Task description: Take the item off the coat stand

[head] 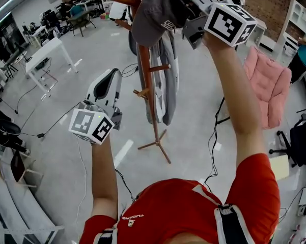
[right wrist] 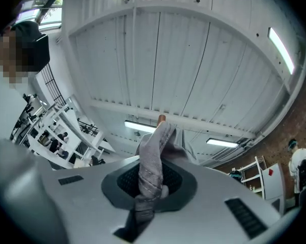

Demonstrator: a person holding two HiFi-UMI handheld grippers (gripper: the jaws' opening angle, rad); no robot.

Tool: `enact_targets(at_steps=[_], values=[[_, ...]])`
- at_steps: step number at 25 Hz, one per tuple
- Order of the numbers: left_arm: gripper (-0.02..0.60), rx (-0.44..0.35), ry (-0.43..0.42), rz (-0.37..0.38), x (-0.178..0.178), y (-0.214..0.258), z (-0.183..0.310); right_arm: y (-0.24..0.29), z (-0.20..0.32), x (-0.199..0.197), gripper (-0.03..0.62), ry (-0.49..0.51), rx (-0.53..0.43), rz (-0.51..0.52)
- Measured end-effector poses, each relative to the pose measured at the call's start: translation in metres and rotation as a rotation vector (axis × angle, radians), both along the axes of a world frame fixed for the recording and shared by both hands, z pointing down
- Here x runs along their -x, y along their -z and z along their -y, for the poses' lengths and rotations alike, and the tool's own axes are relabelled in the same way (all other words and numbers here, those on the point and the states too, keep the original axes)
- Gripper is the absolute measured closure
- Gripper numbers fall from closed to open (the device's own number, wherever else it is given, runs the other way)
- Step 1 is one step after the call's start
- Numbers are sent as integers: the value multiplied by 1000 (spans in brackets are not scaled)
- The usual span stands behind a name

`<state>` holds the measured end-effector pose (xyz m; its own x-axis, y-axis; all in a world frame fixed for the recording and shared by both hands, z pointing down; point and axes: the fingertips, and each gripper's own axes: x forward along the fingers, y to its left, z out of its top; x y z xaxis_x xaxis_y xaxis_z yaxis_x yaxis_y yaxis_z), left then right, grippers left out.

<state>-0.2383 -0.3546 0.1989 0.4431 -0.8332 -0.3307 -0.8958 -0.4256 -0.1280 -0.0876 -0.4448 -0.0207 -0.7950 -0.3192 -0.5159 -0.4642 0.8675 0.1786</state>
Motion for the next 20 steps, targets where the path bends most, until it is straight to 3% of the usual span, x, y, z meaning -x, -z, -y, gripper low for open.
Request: enact_targets(at_steps=[9, 13, 20], values=[[572, -2, -27, -16, -13, -4, -14, -15, -45, -35, 560, -18, -65, -22], [572, -4, -44, -28, -22, -8, -19, -53, -68, -40, 560, -17, -76, -82], [572, 3, -67, -39, -39, -19, -31, -134, -92, -57, 560, -66, -13, -145]])
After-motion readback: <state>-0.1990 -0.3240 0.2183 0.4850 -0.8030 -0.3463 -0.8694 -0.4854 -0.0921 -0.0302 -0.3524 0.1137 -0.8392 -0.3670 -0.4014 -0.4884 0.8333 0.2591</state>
